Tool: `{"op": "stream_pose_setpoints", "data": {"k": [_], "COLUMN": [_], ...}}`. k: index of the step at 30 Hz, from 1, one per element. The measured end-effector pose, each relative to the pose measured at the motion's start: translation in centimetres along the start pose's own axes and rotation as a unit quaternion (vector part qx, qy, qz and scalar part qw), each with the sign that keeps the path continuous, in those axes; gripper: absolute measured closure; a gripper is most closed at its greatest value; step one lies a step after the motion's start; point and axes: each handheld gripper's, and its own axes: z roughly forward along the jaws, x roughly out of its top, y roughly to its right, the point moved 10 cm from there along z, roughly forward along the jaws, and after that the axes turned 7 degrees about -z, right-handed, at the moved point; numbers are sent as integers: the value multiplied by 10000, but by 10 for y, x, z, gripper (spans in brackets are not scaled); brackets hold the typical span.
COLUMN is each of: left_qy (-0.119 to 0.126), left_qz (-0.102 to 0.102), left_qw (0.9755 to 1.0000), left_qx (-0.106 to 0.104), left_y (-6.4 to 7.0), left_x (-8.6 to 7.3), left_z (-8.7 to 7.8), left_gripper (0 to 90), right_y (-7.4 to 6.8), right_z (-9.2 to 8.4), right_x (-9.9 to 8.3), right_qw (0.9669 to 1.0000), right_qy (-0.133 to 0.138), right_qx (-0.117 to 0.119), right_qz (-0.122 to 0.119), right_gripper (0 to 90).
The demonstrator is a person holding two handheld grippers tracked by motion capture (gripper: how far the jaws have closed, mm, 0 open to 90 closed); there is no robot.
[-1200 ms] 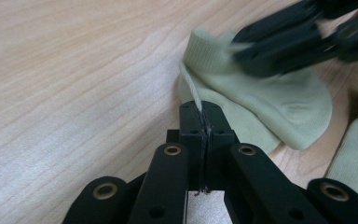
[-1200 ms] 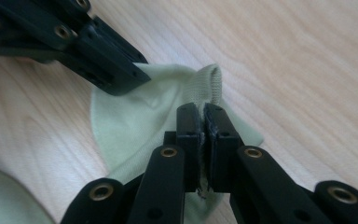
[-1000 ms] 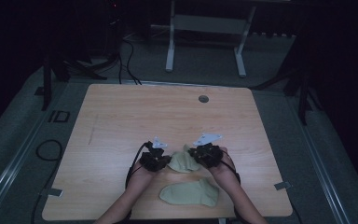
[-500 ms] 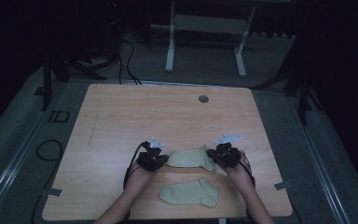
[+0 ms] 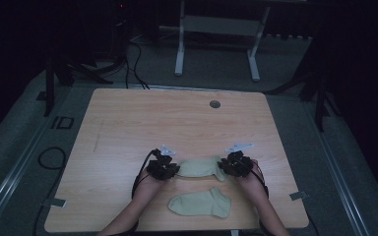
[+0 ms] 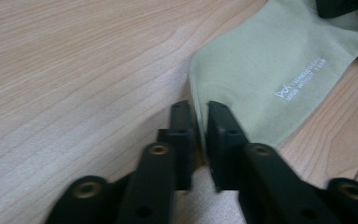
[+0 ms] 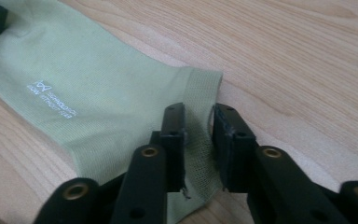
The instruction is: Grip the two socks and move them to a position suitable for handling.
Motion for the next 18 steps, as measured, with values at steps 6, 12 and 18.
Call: {"op": "stream_pose_setpoints", "data": {"k": [6, 12, 18], "left_qy": [63, 194, 137], "left_qz": [-156, -57, 144], "left_qw": [9999, 9987, 9973], "left_qx": [-1, -462, -700], "left_y": [-3, 13, 29], "left_x": [-2, -11, -27], "left_z": [-8, -36, -52], "left_gripper": [468, 469, 462], "right_y": [-1, -18, -46], "right_z": [-13, -35, -50], "right_x": [8, 13, 6], "right_qw": [9998, 9995, 9984], "right_qy": [107, 185, 262], "right_qx": [74, 233, 412], "right_qz": [129, -123, -300], "right_gripper": [593, 553, 561]}}
